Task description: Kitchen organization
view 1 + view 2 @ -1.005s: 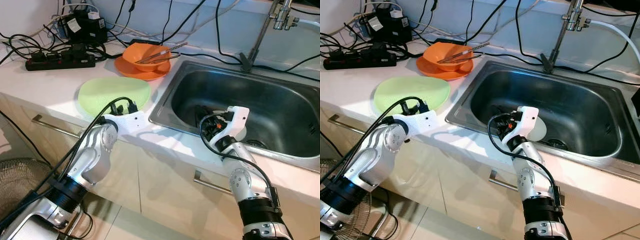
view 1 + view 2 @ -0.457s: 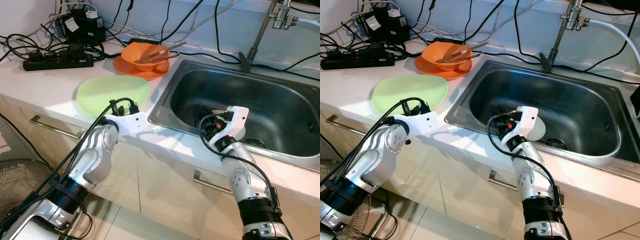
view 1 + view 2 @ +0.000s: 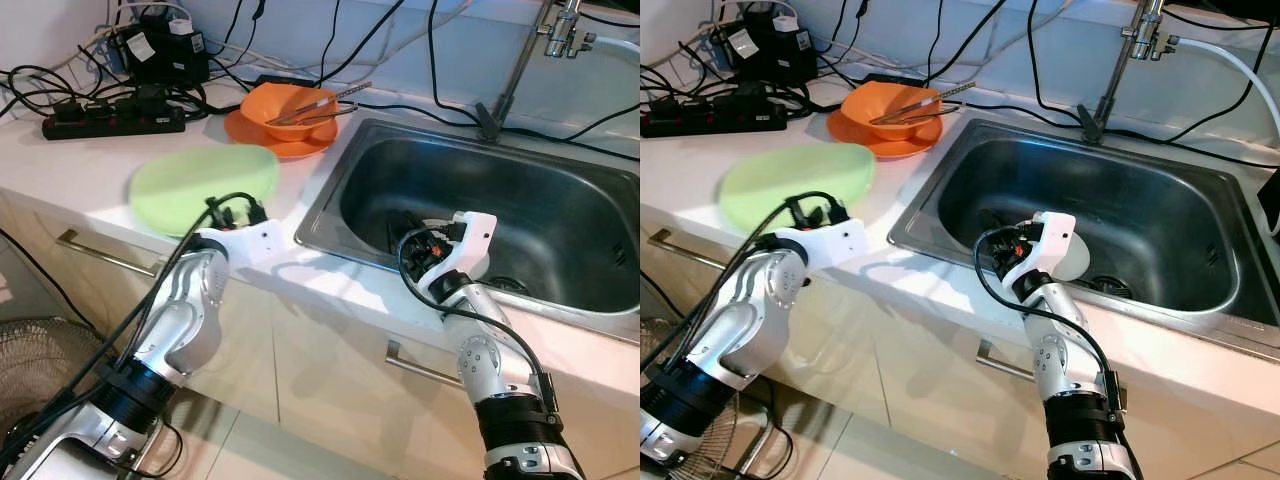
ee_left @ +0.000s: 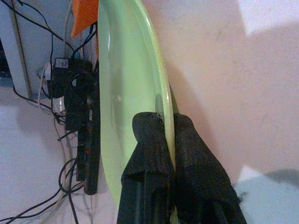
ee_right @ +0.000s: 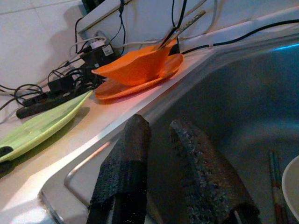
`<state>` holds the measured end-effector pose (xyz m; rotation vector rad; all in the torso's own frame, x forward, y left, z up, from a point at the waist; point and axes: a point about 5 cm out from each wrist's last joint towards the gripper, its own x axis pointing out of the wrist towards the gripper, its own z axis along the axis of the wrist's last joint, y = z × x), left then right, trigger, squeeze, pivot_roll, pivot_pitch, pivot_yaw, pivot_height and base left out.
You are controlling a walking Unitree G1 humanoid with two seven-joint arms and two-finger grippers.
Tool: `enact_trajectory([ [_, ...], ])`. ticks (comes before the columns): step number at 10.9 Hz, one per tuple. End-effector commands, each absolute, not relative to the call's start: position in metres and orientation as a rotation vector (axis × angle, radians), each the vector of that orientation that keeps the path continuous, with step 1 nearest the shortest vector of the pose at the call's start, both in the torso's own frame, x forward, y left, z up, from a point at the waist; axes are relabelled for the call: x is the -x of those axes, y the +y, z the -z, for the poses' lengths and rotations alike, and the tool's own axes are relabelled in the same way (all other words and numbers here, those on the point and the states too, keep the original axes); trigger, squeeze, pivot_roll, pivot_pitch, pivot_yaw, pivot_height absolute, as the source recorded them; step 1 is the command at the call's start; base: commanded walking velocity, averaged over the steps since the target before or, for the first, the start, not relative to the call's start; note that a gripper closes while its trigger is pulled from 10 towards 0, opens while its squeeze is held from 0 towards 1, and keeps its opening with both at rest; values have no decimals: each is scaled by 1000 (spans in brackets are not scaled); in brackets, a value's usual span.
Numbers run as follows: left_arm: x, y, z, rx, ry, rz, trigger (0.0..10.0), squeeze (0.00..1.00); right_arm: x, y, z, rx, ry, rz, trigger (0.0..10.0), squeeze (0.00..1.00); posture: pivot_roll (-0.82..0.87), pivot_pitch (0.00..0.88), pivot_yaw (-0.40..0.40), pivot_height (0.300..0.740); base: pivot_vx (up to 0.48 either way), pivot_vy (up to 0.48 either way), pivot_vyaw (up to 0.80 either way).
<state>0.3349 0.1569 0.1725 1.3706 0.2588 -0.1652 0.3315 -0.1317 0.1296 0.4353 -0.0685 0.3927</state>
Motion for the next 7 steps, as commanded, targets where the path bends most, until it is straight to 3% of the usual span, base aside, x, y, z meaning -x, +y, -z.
enact_trajectory([
  [1,-337,158,-190,-1405,174,91,10000,0,-330,-135,-117,-451,-18,-368,10000,0,198,34,-13,740,0,0,0],
  [2,-342,147,-216,-1445,-21,18,10000,0,-330,-136,-117,-451,-18,-365,10000,0,196,33,-12,740,0,0,0],
  [5,-339,128,-240,-1430,-235,-8,10000,0,-332,-135,-120,-454,-25,-366,10000,0,192,26,-8,740,0,0,0],
  [6,-337,116,-237,-1434,-298,63,10000,0,-333,-134,-125,-476,-38,-376,10000,0,191,20,-8,740,0,0,0],
  [7,-335,107,-229,-1422,-311,122,10000,0,-335,-134,-129,-545,-45,-371,10000,1000,186,13,-5,740,0,0,0],
])
